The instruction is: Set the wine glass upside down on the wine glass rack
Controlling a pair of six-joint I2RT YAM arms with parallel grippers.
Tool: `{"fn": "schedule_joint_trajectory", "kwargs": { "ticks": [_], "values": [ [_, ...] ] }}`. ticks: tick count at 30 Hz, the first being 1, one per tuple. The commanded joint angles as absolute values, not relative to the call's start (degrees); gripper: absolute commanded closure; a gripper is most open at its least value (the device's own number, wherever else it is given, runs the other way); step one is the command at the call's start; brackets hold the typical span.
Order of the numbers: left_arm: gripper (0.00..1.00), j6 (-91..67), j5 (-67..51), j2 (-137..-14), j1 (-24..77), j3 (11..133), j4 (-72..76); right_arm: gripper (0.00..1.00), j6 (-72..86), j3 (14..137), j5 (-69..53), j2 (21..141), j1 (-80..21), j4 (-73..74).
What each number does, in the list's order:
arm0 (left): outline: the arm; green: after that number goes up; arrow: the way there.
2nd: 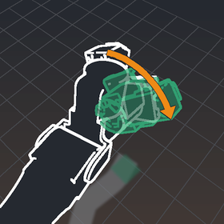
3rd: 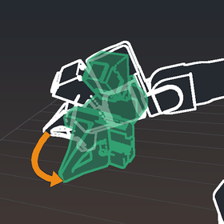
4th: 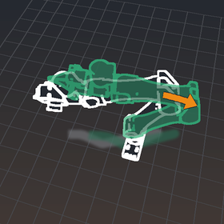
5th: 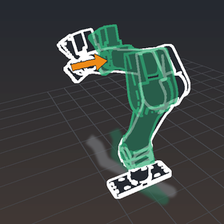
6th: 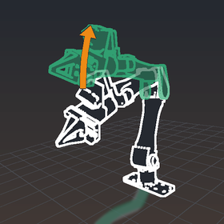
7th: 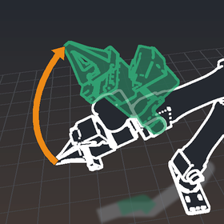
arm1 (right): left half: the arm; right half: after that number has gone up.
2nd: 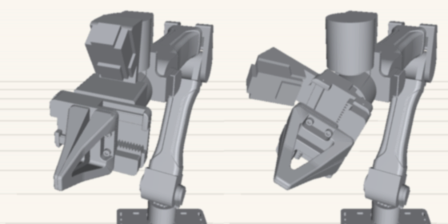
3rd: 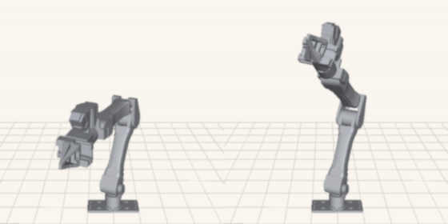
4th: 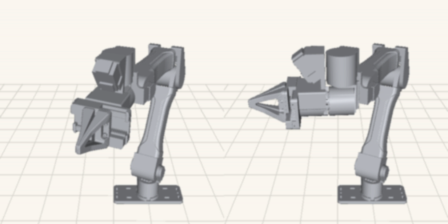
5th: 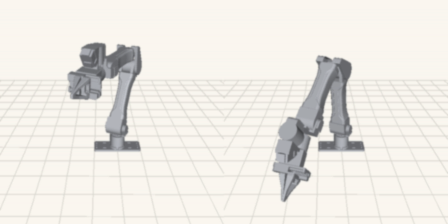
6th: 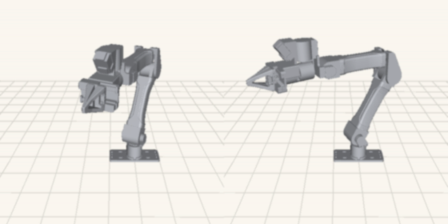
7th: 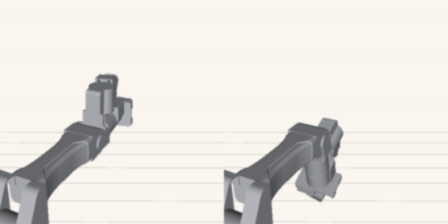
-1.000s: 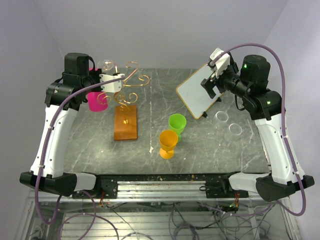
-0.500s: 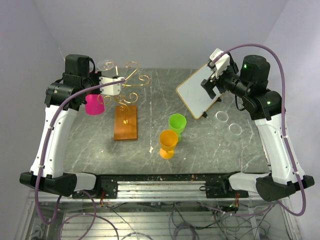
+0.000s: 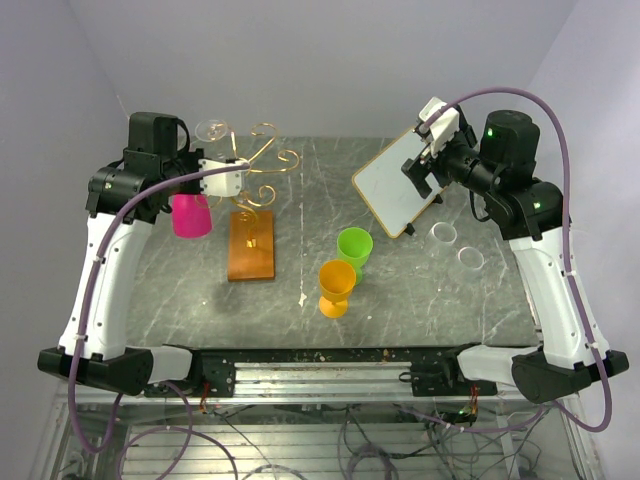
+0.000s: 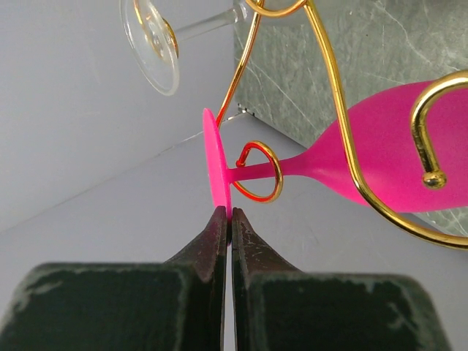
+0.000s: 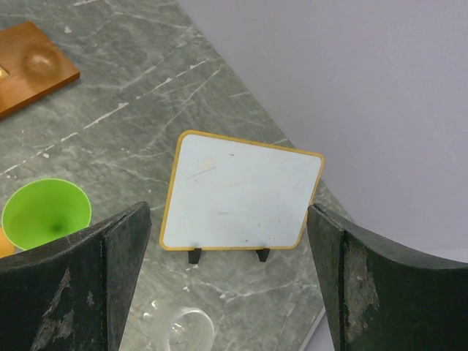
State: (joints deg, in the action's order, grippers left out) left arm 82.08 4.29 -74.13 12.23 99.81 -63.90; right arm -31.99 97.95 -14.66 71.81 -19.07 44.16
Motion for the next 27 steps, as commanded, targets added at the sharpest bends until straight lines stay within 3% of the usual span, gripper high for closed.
{"fn": "schedule_joint_trajectory", "kwargs": {
  "ticks": [1, 27],
  "values": [
    [0.93, 82.09, 2.63, -73.31, 12.74, 102.16, -64.82, 0.12, -32.19, 97.57, -14.97, 70.81, -18.63, 44.25],
    [0.88, 79.94, 1.2, -72.43, 13.21, 98.46, -64.96, 0.12, -32.26, 97.03, -14.69, 70.9, -18.2, 43.91]
  ]
}}
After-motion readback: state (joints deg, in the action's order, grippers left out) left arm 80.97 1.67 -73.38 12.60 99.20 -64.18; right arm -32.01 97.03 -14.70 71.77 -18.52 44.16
